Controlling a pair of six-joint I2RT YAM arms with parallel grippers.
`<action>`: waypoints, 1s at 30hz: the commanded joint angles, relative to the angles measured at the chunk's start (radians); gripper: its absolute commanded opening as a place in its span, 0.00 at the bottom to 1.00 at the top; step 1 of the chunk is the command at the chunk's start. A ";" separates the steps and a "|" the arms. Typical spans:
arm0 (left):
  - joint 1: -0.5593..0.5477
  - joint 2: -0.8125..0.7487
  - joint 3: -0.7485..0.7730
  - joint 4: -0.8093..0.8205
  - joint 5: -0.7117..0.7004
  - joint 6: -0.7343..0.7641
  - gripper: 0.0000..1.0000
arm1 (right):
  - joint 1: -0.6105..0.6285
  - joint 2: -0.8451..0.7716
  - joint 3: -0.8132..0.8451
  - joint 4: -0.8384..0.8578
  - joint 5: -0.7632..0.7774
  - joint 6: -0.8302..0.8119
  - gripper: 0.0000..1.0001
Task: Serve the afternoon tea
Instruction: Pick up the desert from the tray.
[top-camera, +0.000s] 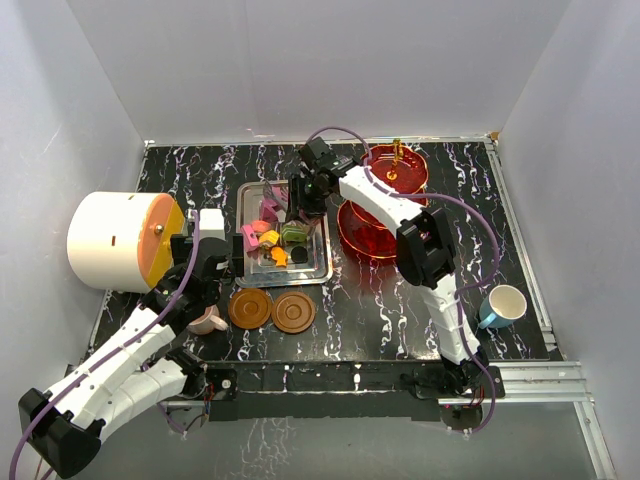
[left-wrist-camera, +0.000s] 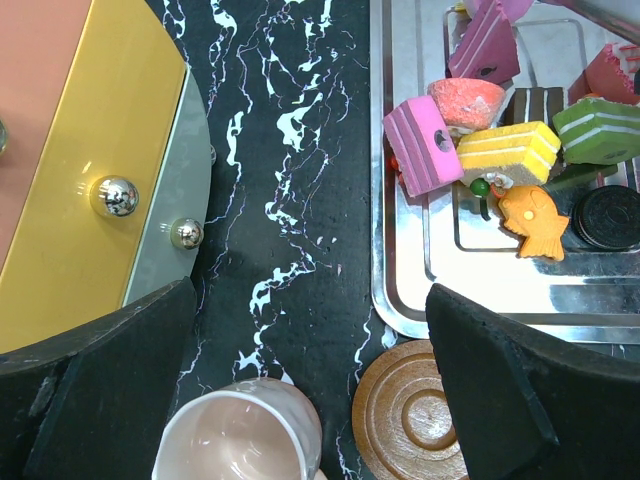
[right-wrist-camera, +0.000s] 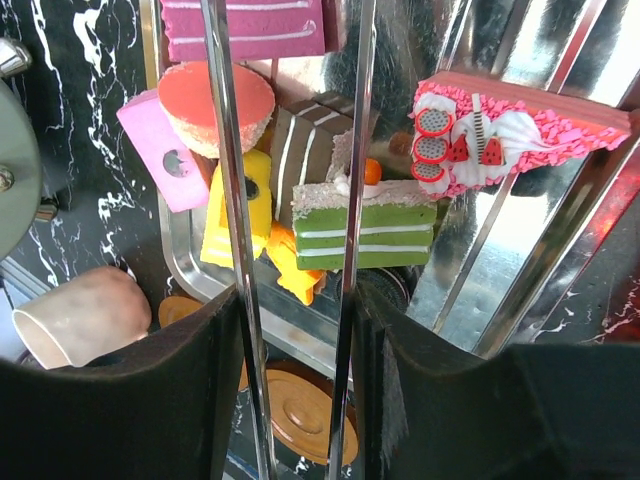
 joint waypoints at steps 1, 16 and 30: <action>0.006 -0.005 0.004 0.011 -0.010 0.005 0.99 | 0.001 -0.042 -0.015 0.069 -0.050 0.000 0.39; 0.006 -0.004 0.005 0.015 -0.003 0.010 0.99 | -0.005 -0.106 -0.042 0.117 -0.123 0.003 0.42; 0.006 -0.004 0.005 0.014 -0.009 0.008 0.99 | -0.008 -0.096 -0.064 0.167 -0.133 0.033 0.24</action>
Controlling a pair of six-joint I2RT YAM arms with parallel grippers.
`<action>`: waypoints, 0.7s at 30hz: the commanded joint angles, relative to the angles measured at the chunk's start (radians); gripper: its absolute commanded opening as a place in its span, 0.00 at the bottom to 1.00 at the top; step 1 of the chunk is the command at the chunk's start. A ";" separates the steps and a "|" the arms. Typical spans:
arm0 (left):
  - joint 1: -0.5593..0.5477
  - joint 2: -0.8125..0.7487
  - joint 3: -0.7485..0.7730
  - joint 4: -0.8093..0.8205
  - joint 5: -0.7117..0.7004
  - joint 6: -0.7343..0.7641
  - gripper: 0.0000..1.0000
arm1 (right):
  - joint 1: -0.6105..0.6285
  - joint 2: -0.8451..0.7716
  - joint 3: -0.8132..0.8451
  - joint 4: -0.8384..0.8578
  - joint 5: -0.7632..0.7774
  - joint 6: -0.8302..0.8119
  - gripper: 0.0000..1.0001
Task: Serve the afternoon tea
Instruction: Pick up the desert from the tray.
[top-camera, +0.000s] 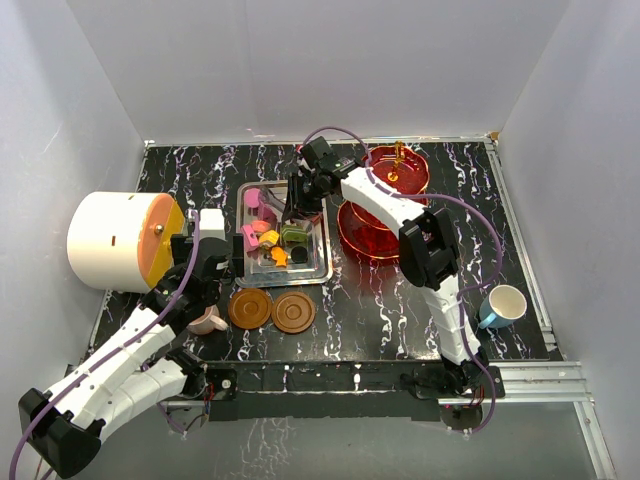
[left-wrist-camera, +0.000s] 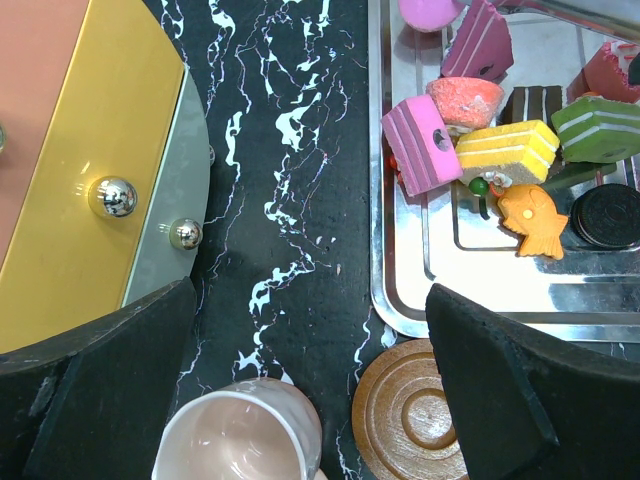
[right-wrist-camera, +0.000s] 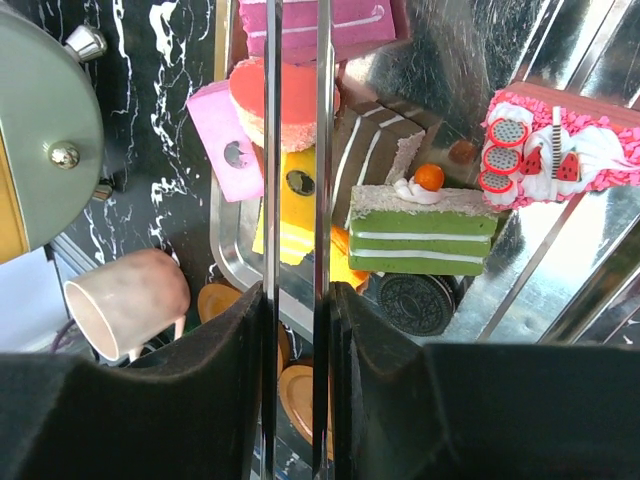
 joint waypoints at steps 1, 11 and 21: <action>0.006 -0.004 0.005 0.014 -0.012 0.005 0.99 | -0.007 -0.069 -0.002 0.074 -0.030 0.014 0.24; 0.006 -0.011 0.006 0.008 -0.027 0.001 0.99 | -0.008 -0.146 -0.024 0.059 0.049 0.009 0.18; 0.006 -0.009 0.005 0.009 -0.027 -0.001 0.99 | -0.007 -0.247 -0.063 -0.025 0.235 -0.007 0.18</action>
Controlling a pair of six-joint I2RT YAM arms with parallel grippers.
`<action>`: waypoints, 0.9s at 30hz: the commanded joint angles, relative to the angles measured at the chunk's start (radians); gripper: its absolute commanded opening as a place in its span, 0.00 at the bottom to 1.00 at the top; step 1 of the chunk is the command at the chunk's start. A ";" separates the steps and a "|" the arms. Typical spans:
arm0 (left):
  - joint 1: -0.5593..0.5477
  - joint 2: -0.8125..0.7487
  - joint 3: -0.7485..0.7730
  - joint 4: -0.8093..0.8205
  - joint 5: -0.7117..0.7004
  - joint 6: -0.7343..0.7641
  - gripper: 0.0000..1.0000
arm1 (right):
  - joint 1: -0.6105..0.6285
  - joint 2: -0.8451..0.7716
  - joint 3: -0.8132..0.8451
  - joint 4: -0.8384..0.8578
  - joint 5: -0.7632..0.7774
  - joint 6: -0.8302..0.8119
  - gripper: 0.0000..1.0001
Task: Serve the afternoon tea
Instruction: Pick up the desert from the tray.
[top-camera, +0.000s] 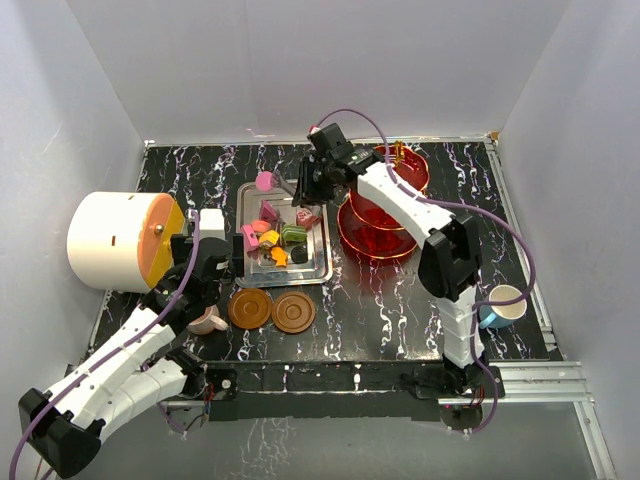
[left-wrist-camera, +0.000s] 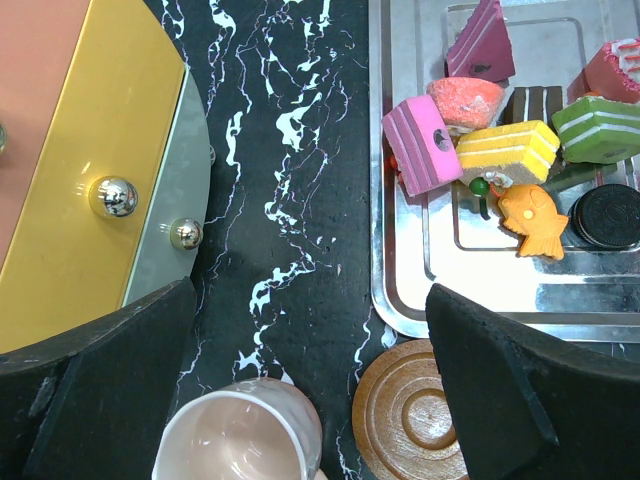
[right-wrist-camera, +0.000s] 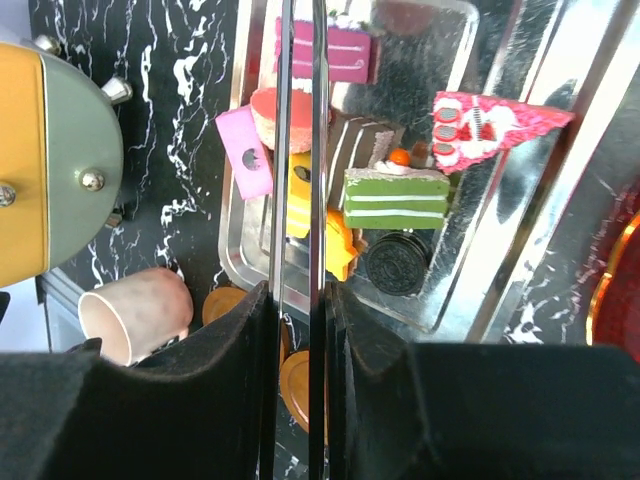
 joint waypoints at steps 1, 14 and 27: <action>0.006 -0.009 0.005 0.010 -0.023 0.000 0.99 | -0.005 -0.079 0.005 -0.044 0.127 -0.017 0.18; 0.006 -0.001 0.007 0.010 -0.016 0.000 0.99 | 0.051 0.002 0.117 -0.248 0.287 -0.131 0.20; 0.006 0.001 0.007 0.012 -0.010 0.002 0.99 | 0.054 0.062 0.144 -0.207 0.189 -0.147 0.27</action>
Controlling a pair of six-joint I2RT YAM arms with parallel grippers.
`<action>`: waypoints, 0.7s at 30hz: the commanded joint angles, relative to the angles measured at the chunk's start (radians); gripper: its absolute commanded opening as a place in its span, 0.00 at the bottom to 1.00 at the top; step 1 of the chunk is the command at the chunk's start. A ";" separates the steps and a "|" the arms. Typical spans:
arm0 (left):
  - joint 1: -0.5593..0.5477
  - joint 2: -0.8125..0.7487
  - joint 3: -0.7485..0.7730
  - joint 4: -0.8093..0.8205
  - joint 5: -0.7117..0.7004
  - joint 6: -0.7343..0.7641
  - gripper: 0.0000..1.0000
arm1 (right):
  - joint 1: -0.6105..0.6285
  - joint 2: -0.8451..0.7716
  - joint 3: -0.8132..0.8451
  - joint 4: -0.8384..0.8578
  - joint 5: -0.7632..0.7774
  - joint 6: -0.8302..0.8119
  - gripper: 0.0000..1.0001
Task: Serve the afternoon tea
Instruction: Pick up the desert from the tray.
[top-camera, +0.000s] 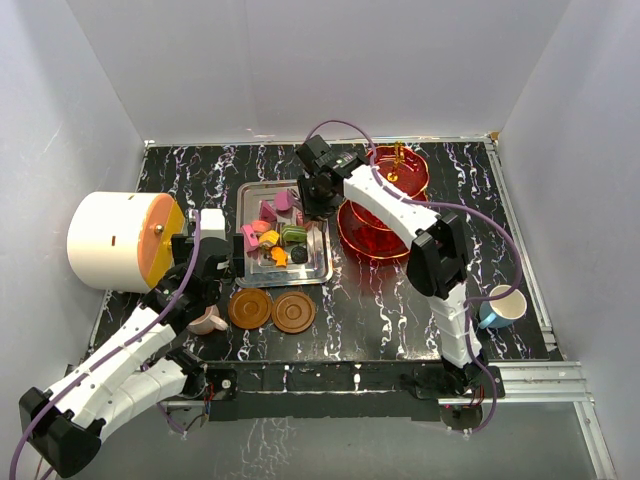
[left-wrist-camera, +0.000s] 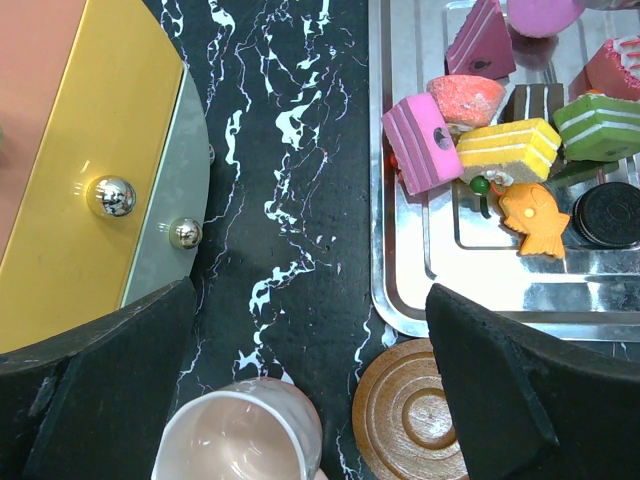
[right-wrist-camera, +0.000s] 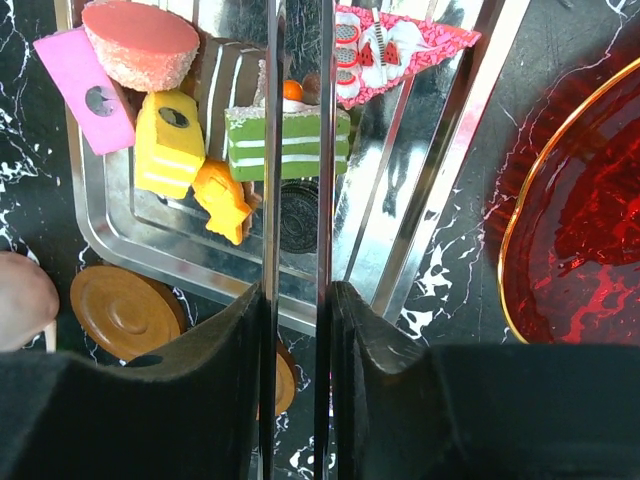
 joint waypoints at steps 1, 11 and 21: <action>0.006 -0.003 0.006 0.012 -0.011 0.003 0.99 | -0.002 0.004 0.056 0.047 -0.023 -0.013 0.28; 0.006 0.004 0.005 0.015 -0.004 0.005 0.99 | -0.034 0.021 0.050 0.109 -0.115 0.001 0.35; 0.006 0.007 0.004 0.019 -0.003 0.009 0.99 | -0.066 0.027 -0.015 0.181 -0.194 0.030 0.36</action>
